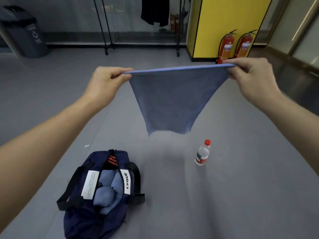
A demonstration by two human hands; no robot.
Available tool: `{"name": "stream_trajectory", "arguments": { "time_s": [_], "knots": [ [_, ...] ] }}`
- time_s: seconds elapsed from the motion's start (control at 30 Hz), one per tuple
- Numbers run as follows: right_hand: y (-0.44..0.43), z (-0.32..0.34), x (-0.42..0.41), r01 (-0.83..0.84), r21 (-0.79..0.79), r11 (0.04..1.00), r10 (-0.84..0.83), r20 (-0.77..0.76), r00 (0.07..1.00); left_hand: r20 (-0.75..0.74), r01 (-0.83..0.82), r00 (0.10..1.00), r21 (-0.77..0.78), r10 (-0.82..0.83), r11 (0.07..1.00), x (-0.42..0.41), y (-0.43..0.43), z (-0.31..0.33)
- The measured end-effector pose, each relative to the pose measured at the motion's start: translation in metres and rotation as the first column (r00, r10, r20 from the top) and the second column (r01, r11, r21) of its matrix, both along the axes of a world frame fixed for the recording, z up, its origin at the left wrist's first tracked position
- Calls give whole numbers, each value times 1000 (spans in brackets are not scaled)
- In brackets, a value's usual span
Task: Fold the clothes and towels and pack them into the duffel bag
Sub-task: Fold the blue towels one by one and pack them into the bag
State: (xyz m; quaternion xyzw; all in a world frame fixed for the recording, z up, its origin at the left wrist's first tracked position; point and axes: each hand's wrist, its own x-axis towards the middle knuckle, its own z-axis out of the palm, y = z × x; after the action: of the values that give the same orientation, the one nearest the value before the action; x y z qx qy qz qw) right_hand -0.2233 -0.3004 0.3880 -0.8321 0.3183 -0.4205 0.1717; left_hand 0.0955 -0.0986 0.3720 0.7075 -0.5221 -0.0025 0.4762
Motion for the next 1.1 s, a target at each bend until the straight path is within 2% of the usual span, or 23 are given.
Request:
{"name": "stream_trajectory", "arguments": {
  "time_s": [0.13,0.27,0.37,0.47,0.63,0.73,0.83,0.93,1.0,1.07,1.1],
  "knots": [
    [34,-54,-41,24,-28,999,-28,-163,986,-123,50,992,92,-39,994,-25,32,-59],
    [52,-153,-65,39,92,995,-8,-315,949,-213,99,976,247,-45,964,-41,53,-160],
    [65,-233,-76,32,178,984,44,-406,913,-152,105,987,364,-52,925,-48,67,-246],
    [77,-317,-81,9,232,973,109,-490,865,-242,132,970,451,-21,883,-59,79,-334],
    [101,-454,-100,-53,328,943,264,-644,718,-69,146,989,647,-134,749,-83,116,-464],
    [127,-509,-119,-123,354,927,345,-679,647,-4,177,967,726,-253,664,-107,140,-506],
    [160,-537,-134,-220,383,897,439,-726,530,69,173,930,784,-361,596,-130,166,-535],
    [189,-553,-150,-253,418,873,487,-781,391,-5,207,915,864,-403,458,-144,200,-549],
    [202,-559,-156,-222,436,872,483,-837,257,-10,202,903,893,-431,403,-146,221,-560],
    [210,-558,-161,-197,449,872,474,-874,104,10,215,884,879,-468,426,-147,240,-569],
    [212,-558,-164,-195,461,866,482,-873,73,20,215,881,873,-472,439,-149,247,-568]
  ]
}}
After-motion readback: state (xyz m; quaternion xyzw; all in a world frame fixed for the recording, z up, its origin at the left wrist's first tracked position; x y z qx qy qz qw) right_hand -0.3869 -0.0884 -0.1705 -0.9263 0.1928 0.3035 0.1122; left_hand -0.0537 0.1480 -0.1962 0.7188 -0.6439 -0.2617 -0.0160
